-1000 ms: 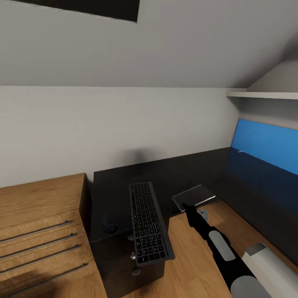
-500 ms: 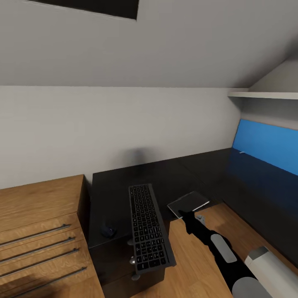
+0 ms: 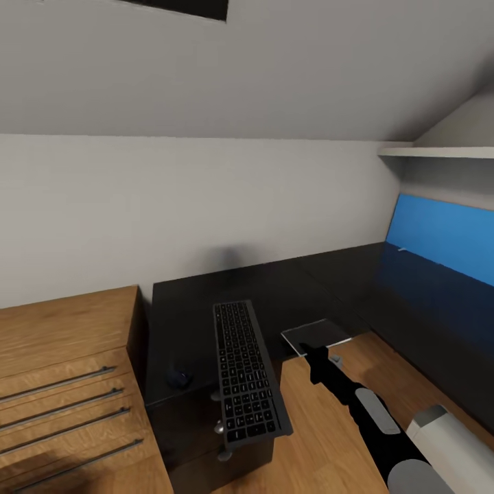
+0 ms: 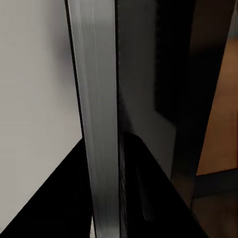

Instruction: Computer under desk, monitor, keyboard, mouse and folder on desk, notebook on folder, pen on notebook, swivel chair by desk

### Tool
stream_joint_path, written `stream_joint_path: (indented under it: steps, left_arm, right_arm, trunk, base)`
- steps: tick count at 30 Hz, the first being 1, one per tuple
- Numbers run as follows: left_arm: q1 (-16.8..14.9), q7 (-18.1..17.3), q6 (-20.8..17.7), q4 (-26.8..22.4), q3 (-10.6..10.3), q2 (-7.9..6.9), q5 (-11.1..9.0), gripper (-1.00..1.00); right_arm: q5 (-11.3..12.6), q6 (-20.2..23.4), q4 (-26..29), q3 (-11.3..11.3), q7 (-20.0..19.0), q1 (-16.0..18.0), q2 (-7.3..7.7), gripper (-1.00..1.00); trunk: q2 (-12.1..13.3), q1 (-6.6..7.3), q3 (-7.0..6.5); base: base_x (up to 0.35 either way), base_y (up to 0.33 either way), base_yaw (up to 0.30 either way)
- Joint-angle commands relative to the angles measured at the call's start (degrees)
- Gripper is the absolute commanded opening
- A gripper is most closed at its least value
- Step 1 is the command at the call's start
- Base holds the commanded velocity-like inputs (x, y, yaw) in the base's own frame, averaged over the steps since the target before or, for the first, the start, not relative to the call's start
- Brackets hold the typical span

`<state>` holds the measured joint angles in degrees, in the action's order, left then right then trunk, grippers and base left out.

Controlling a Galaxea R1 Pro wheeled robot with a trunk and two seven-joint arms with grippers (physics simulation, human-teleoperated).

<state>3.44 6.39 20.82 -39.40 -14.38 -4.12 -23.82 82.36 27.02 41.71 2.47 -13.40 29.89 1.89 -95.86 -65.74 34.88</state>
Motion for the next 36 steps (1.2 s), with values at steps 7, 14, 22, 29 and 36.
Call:
stream_joint_path:
  steps: [7,14,22,29,36]
  left_arm:
    - [-0.01,0.55,0.19,-0.07,-0.48,-0.10,-0.35,1.00]
    - [-0.01,0.74,0.16,0.29,-0.15,0.24,-0.42,1.00]
    - [-0.01,0.73,0.12,0.29,-0.21,0.41,-0.35,1.00]
    - [-0.01,0.72,0.15,0.29,-0.21,0.43,-0.35,1.00]
    - [-0.01,0.72,0.18,0.29,-0.21,0.43,-0.35,1.00]
  right_arm:
    - [0.50,0.32,0.25,0.04,-0.73,0.03,2.35,-1.00]
    - [-0.99,0.42,0.20,-0.43,-1.55,-0.01,3.02,-1.00]
    - [-0.78,0.40,0.21,-0.06,-1.30,-0.01,3.20,-1.00]
    - [-0.78,0.40,0.16,-0.02,-1.31,-0.01,3.22,-1.00]
    - [-0.67,0.43,0.06,-0.01,-1.33,-0.01,3.24,-1.00]
  trunk:
    - [-2.85,-1.54,1.30]
    - [-2.85,-1.54,1.30]
    - [-2.85,-1.54,1.30]
    - [-2.85,-1.54,1.30]
    - [-2.85,-1.54,1.30]
  base:
    - [0.000,0.000,0.000]
    - [0.000,0.000,0.000]
    - [0.000,0.000,0.000]
    - [0.000,0.000,0.000]
    - [0.000,0.000,0.000]
